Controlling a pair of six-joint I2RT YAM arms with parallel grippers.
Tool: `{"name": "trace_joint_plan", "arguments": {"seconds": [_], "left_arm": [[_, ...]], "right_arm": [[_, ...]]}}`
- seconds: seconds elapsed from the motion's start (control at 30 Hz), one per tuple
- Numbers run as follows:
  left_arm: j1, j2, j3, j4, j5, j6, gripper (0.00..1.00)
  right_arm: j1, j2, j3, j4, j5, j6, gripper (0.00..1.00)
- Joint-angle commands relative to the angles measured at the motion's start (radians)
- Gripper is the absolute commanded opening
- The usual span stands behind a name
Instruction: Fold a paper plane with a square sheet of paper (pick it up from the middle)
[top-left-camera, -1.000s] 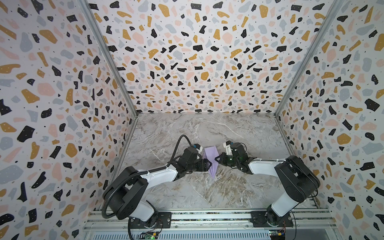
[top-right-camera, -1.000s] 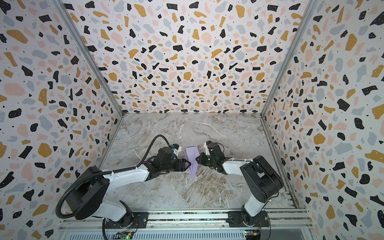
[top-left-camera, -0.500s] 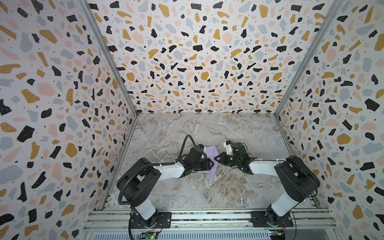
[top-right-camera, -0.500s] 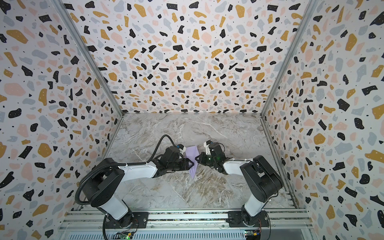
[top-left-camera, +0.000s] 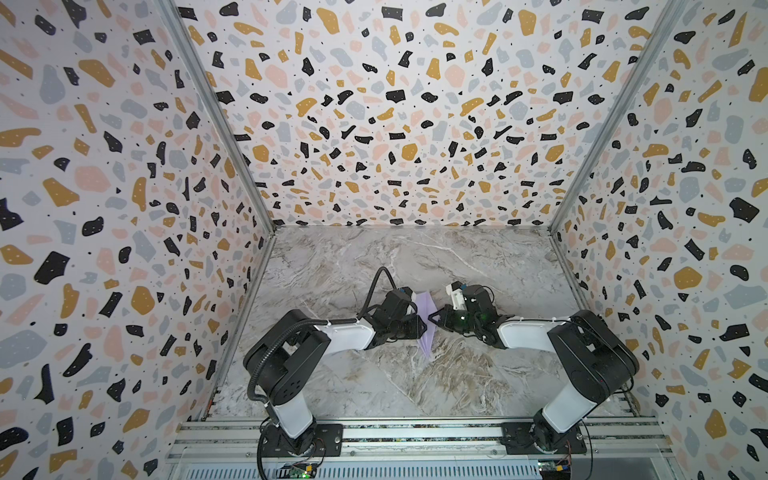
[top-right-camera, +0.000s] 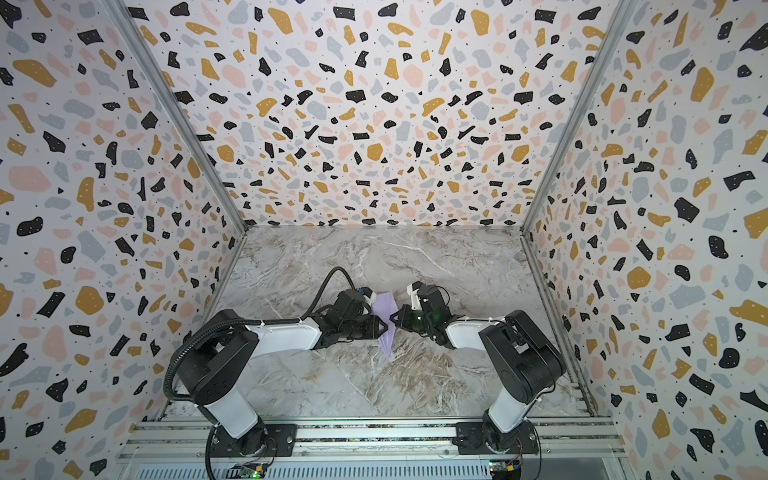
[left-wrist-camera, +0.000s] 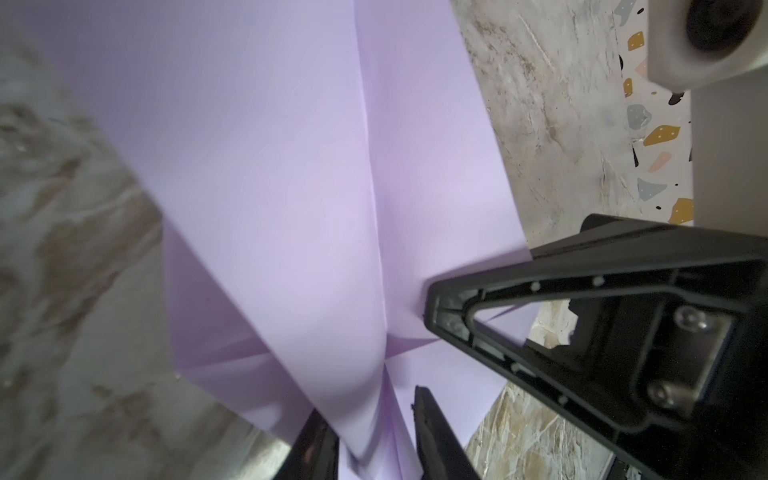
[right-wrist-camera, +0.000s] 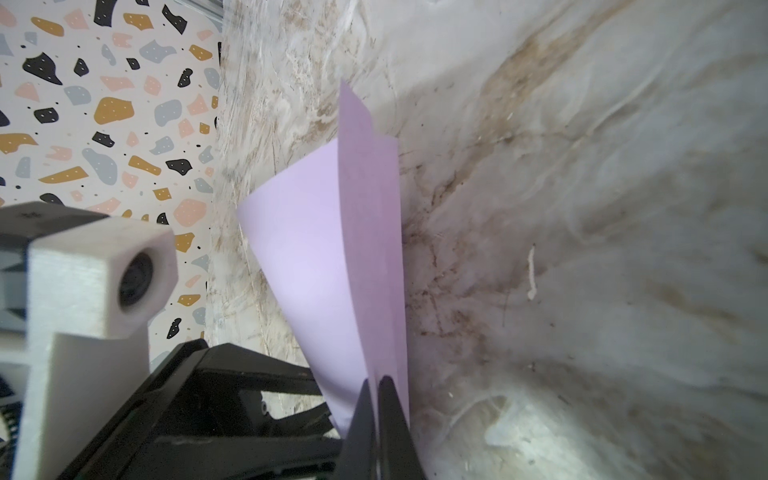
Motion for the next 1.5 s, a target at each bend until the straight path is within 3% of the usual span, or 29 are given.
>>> {"name": "trace_joint_plan", "arguments": {"seconds": [0.0,0.17,0.3,0.4,0.5,0.6,0.77,1.0,1.33,1.47], "left_arm": [[-0.006,0.003,0.019,-0.004,-0.011,0.015,0.26],[-0.006,-0.011,0.021,-0.009,-0.008,0.015,0.11],[-0.007,-0.032,0.048,-0.094,-0.053,0.078,0.02],[-0.005,-0.065,0.081,-0.236,-0.144,0.166,0.00],[-0.001,-0.114,0.104,-0.400,-0.279,0.238,0.00],[0.004,-0.160,0.104,-0.534,-0.420,0.274,0.00],[0.021,-0.156,0.110,-0.620,-0.512,0.272,0.01],[0.035,-0.081,0.121,-0.595,-0.515,0.238,0.04],[0.045,-0.065,0.103,-0.549,-0.453,0.204,0.24],[0.047,-0.060,0.092,-0.532,-0.424,0.197,0.24]], "right_arm": [[-0.005,-0.006,-0.003,-0.002,0.002,0.005,0.02],[-0.005,-0.014,0.004,-0.014,0.010,-0.008,0.07],[-0.015,-0.059,0.008,-0.067,0.046,-0.070,0.32],[-0.027,-0.139,-0.013,-0.109,0.136,-0.129,0.51],[-0.043,-0.216,-0.023,-0.161,0.222,-0.183,0.59],[-0.056,-0.258,-0.023,-0.200,0.277,-0.214,0.62],[-0.070,-0.266,-0.017,-0.222,0.302,-0.225,0.62],[-0.070,-0.252,-0.017,-0.218,0.285,-0.217,0.62],[-0.069,-0.245,-0.023,-0.209,0.267,-0.206,0.62],[-0.069,-0.240,-0.020,-0.206,0.261,-0.203,0.62]]}}
